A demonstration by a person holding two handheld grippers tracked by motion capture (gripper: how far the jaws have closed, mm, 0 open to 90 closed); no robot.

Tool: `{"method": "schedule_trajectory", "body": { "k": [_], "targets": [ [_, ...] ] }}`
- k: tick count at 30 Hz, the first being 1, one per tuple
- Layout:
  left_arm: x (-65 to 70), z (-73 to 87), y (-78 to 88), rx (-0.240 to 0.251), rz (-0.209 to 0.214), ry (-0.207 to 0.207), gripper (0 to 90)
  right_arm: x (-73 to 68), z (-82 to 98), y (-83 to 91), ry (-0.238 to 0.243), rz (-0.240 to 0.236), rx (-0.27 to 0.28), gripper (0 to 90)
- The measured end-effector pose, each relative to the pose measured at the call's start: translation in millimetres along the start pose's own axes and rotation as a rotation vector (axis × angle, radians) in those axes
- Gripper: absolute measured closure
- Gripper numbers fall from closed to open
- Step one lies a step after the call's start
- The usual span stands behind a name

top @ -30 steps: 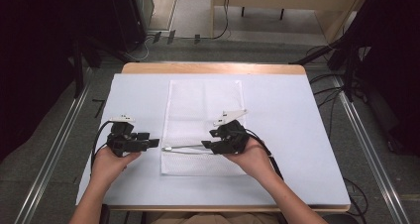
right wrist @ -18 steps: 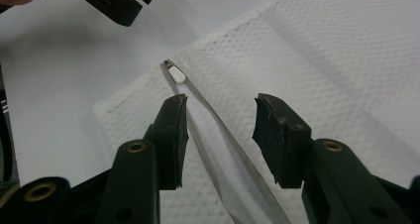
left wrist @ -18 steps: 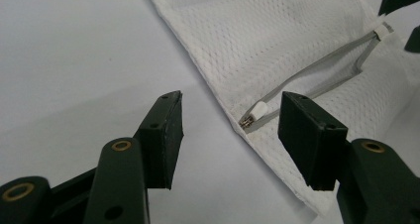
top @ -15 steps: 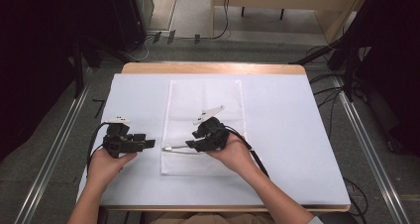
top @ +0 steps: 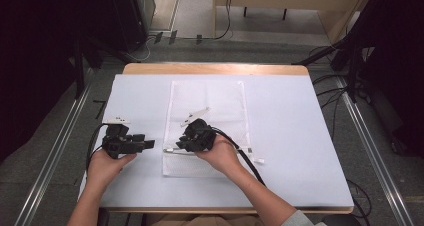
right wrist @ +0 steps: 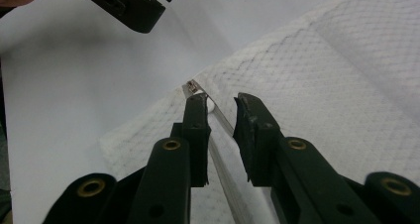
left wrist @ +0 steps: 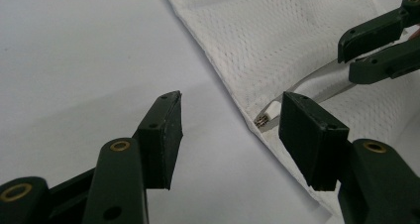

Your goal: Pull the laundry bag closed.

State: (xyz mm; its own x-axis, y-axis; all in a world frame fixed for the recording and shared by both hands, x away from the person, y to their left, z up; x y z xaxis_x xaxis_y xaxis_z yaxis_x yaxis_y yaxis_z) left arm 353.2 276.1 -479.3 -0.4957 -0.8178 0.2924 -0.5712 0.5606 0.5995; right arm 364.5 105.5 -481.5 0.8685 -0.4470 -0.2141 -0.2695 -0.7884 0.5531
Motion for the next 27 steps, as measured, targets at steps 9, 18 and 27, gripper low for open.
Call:
{"method": "schedule_trajectory", "body": {
  "k": [9,18,27],
  "targets": [
    [-5.6,-0.1,0.0,-0.002,-0.01,0.007,42.2,-4.4,6.8,-21.2,-0.002,-0.033,-0.037,79.3],
    [-4.7,-1.1,-1.5,-0.004,-0.004,0.001,42.0,-6.9,14.8,-35.8,-0.028,-0.045,-0.078,81.1],
    [-8.0,-1.3,-0.2,0.001,-0.011,0.01,41.7,-5.0,16.5,-46.5,-0.028,-0.016,-0.099,79.4]
  ]
}}
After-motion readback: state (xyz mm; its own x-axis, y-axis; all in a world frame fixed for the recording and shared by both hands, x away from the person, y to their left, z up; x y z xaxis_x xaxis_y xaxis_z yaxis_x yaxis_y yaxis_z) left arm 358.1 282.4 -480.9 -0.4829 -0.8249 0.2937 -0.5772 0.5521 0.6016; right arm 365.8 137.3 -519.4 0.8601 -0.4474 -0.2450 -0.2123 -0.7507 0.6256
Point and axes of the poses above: each handheld gripper's, and its own axes: y roughly backward along the jaws, z roughly out of its underside, x roughly to its right, the point moved 8 cm from there along -y, roughly forward along the jaws, and after that the axes turned 11 degrees about x, right-handed, at the moved point
